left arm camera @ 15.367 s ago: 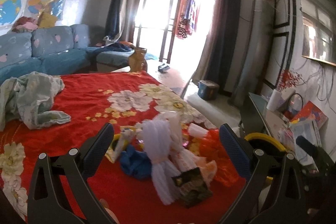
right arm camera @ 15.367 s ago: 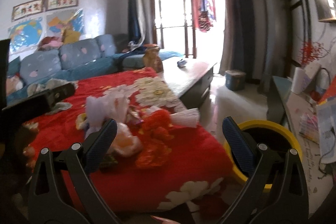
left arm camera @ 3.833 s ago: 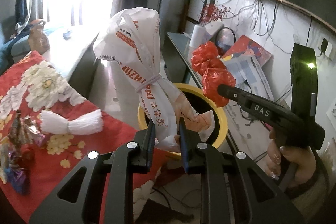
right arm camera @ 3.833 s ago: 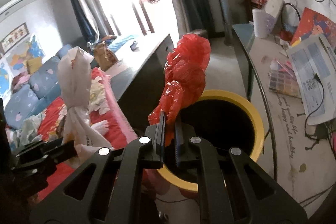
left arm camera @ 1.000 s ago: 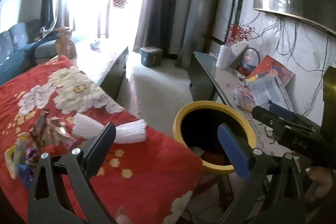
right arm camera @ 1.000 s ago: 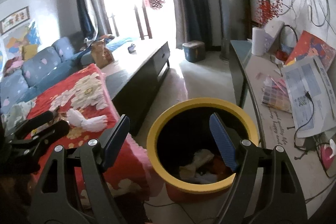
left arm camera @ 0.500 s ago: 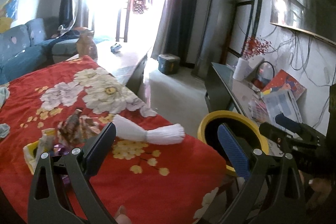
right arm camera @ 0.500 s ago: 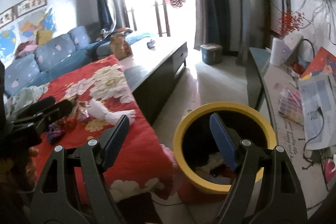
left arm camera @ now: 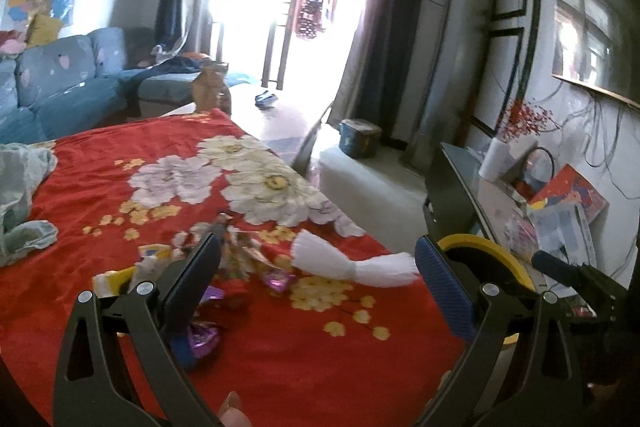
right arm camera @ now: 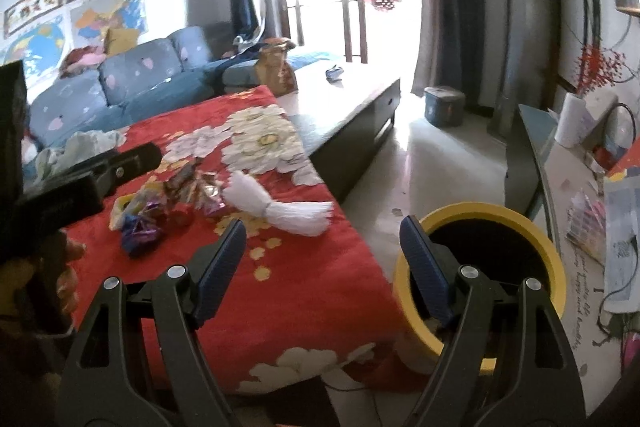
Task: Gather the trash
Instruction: 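Move both open tools back over the remaining wrappers on the bedspread, then grasp the yellow-white chip bag with the left tool while the right tool grasps the purple wrapper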
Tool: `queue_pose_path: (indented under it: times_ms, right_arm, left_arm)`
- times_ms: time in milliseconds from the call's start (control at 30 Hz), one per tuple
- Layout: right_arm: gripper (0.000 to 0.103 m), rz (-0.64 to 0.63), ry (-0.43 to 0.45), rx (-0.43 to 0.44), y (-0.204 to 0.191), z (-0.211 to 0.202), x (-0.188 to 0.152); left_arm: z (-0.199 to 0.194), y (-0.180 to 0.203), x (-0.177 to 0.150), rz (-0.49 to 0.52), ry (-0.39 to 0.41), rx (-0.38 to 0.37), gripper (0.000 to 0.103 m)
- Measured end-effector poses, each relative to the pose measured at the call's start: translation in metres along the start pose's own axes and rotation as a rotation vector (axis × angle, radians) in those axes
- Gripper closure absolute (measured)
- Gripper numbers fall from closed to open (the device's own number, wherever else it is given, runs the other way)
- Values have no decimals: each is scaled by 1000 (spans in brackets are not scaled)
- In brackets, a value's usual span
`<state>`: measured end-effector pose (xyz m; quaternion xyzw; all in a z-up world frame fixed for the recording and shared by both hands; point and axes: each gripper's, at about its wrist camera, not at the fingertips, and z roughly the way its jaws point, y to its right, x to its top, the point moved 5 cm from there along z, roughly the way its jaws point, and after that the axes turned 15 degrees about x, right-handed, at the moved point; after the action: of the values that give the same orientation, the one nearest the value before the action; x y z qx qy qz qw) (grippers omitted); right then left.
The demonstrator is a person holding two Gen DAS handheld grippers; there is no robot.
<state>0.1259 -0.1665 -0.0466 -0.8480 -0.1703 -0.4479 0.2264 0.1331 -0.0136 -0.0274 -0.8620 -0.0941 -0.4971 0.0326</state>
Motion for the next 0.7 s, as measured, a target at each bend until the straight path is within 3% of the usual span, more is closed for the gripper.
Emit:
queue_pose_path:
  times_ms: [700]
  right_arm:
    - [32,-41,-128,211,-80,59,-4]
  left_arm:
    - [19,-103,6,-145,-32,174,8]
